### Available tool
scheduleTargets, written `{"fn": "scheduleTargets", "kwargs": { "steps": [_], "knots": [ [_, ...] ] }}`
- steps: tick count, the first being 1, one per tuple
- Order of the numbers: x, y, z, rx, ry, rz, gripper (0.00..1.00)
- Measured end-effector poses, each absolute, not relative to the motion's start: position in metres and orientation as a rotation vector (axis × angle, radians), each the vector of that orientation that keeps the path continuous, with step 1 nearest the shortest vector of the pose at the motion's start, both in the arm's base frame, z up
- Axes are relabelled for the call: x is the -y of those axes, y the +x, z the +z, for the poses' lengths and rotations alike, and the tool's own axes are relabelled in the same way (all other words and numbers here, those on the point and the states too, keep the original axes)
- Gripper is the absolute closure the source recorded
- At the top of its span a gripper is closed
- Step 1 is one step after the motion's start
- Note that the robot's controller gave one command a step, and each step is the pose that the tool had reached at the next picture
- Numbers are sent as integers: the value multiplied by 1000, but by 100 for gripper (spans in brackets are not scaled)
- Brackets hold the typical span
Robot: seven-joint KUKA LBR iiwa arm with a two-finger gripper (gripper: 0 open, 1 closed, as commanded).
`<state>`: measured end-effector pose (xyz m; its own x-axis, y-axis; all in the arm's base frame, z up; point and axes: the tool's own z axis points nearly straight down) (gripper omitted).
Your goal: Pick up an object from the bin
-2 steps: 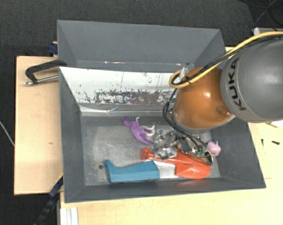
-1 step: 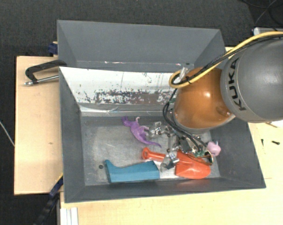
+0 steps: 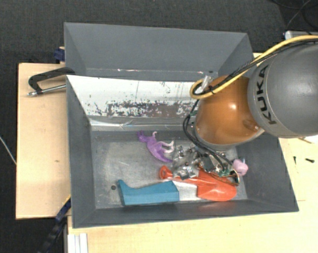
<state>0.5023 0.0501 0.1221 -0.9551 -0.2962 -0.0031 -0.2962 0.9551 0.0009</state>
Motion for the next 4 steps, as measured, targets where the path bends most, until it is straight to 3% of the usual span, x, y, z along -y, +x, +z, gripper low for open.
{"fn": "scheduleTargets", "kwargs": {
  "steps": [1,2,3,4],
  "knots": [
    [-50,502,122,-3103,-470,2,0],
    [-50,502,122,-3103,-470,2,100],
    [-50,502,122,-3103,-470,2,0],
    [-50,502,122,-3103,-470,2,100]
  ]
}}
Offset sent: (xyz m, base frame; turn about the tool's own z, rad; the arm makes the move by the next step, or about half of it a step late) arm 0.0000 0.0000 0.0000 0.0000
